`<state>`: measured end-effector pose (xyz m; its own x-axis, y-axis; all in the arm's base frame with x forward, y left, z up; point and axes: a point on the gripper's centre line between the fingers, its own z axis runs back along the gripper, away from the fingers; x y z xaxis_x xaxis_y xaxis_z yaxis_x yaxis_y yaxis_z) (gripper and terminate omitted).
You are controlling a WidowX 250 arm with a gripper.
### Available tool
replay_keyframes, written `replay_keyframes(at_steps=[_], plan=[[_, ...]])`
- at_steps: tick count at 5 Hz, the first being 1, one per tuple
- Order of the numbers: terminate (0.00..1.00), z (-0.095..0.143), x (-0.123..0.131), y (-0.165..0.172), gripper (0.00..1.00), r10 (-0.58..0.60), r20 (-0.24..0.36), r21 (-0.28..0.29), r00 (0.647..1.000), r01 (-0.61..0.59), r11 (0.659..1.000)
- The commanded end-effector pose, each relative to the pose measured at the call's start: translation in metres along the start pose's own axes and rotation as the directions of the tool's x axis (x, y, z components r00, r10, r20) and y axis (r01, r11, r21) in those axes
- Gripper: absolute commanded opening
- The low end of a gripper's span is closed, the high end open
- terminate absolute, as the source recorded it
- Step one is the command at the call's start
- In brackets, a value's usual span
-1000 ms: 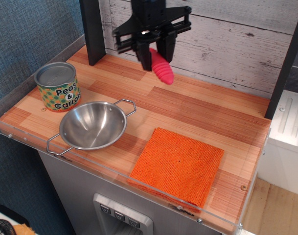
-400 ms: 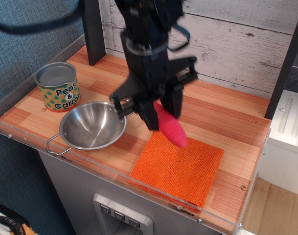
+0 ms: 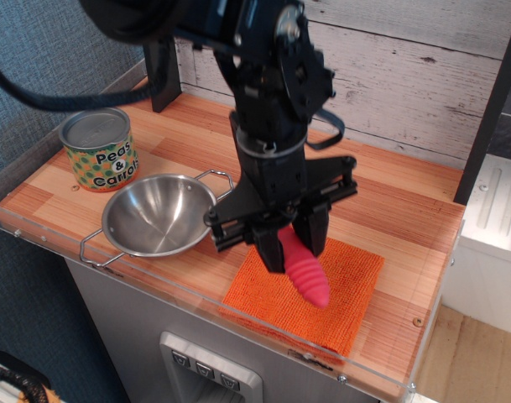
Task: Place the red spoon on top of the orange towel
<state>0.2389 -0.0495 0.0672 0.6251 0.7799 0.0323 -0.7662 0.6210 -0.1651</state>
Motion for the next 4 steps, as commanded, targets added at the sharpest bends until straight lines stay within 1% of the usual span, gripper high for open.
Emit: replay_keyframes(at_steps=[1,2,3,4], plan=[[0.00,-0.020,-0.012,-0.015,0.00,-0.089,-0.001,0.025,0.996,0.089,0.996],[0.00,-0.028,-0.013,-0.016,0.00,-0.119,0.005,0.033,0.993,0.119,0.992],[0.00,-0.035,-0.008,-0.018,0.00,-0.135,-0.005,0.056,0.991,0.135,0.989],[0.00,-0.030,-0.008,-0.016,1.00,-0.157,-0.026,0.061,0.987,0.158,0.986]])
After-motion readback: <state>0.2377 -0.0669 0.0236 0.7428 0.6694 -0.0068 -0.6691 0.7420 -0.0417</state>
